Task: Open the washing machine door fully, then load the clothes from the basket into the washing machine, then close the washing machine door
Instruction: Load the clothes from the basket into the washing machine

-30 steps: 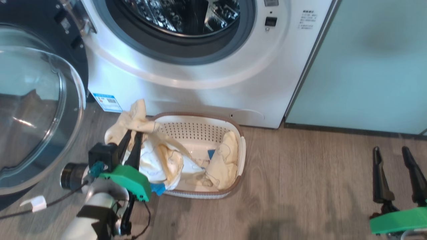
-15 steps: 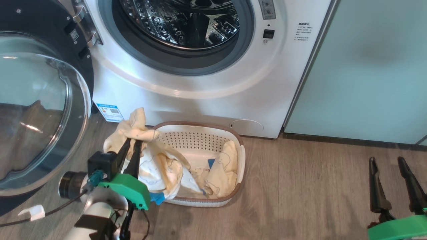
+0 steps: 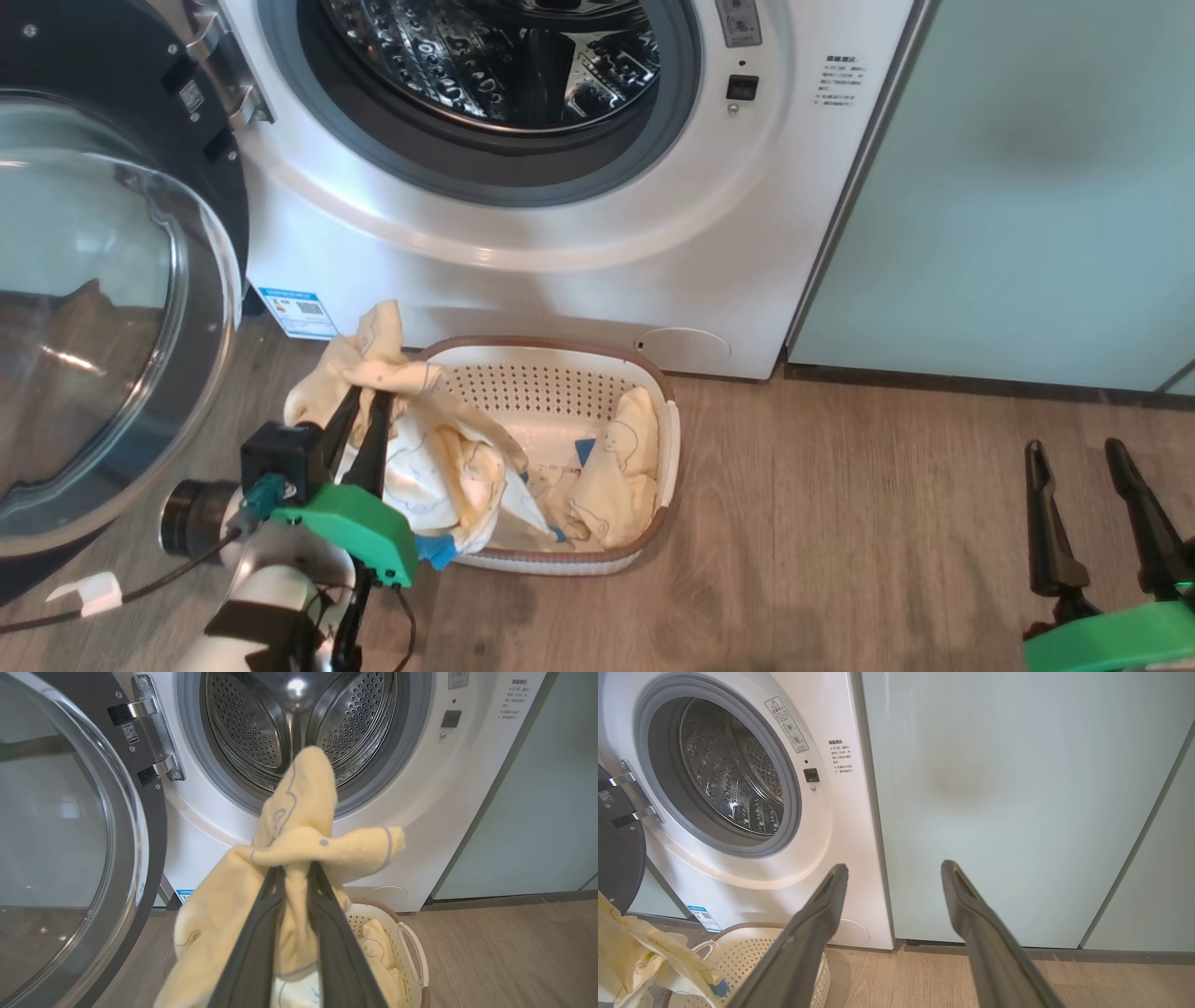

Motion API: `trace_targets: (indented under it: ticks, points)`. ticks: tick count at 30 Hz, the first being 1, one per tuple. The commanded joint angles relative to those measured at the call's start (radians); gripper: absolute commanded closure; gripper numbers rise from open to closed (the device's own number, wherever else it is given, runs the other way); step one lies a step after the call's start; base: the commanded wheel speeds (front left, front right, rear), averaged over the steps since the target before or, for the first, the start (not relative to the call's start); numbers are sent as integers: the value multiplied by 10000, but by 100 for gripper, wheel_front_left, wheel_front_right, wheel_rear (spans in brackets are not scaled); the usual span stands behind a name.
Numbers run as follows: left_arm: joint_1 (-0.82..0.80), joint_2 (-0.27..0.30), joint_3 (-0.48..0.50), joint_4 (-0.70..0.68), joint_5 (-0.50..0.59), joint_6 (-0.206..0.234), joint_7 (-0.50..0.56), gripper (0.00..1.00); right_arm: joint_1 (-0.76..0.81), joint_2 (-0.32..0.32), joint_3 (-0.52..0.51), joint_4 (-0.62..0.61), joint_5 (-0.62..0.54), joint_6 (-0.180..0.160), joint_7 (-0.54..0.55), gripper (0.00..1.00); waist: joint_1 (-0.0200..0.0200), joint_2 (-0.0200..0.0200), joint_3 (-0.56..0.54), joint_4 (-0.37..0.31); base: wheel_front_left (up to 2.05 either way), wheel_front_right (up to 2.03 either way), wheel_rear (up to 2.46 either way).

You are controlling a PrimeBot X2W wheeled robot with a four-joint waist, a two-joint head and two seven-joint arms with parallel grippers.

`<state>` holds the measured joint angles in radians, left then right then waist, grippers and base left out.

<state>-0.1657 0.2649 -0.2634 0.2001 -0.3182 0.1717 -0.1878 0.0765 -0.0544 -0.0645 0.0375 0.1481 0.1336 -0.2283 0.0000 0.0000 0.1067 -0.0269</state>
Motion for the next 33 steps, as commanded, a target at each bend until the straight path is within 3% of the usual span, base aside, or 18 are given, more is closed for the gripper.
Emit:
trace_targets:
  ticks: [1,20,33]
  points:
    - [-394,298,370,-352,-84,64,-56,100,-257,-85,216,-338,-21,-29,8,0,0,0,13,-28,0,0,0]
    - [-1868,533,576,436,-368,-31,302,100,-636,5,532,-254,258,-29,-164,0,0,0,910,-1002,0,0,0]
    - [-4633,1010,823,1521,-422,-209,832,100,-1433,38,723,-188,787,-29,-326,0,0,0,2888,-1932,0,0,0]
